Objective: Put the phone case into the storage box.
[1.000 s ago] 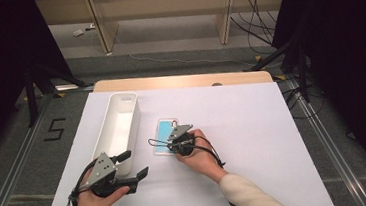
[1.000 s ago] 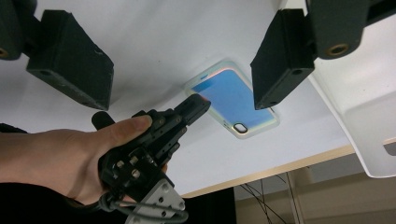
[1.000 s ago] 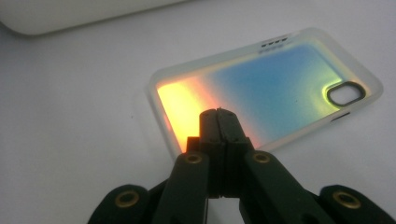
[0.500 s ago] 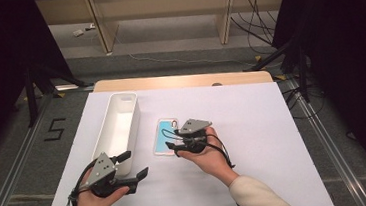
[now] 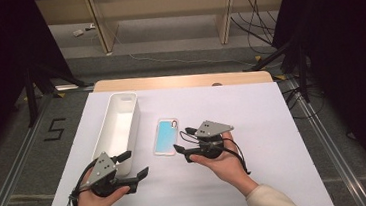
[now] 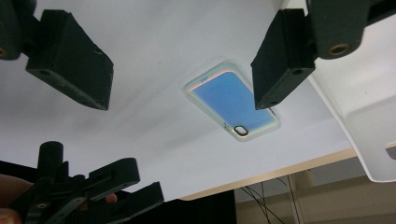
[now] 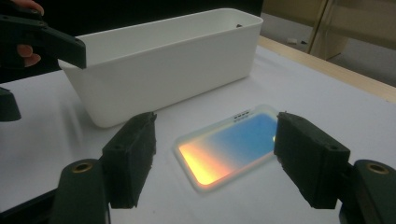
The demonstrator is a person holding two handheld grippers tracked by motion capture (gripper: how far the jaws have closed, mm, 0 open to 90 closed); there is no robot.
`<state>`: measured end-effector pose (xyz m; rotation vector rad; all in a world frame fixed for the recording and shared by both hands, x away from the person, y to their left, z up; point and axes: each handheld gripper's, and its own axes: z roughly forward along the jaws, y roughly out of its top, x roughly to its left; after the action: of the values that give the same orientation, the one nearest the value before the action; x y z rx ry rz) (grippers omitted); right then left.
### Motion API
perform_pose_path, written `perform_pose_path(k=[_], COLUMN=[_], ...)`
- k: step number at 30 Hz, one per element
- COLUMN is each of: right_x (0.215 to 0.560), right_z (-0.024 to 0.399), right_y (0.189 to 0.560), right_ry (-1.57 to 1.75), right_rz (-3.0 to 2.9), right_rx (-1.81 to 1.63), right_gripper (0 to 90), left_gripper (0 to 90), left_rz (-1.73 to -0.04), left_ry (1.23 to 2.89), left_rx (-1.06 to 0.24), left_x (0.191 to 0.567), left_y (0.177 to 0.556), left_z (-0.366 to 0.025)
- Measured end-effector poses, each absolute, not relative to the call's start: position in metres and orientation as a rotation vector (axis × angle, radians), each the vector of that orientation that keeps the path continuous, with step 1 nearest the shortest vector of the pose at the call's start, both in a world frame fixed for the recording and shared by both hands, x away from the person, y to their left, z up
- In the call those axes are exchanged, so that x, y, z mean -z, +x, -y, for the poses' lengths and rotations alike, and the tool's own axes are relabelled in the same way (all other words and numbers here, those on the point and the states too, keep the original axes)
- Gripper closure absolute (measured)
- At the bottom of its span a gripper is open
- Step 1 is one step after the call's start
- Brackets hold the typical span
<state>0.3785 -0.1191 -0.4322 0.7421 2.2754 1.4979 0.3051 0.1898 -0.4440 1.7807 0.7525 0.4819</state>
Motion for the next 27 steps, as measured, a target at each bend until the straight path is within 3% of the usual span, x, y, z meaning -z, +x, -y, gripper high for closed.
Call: perform_pose_path(k=[27], right_x=[0.422], right_z=[0.176], right_y=[0.342], right_ry=[0.759], right_rz=[-2.165], right_rx=[-1.531], right_gripper=[26.5], left_gripper=[20.6], left_rz=[-0.751], left_ry=[1.783], left_rx=[-0.495], left_x=[0.445], left_y=[0.306], left_z=[-0.189])
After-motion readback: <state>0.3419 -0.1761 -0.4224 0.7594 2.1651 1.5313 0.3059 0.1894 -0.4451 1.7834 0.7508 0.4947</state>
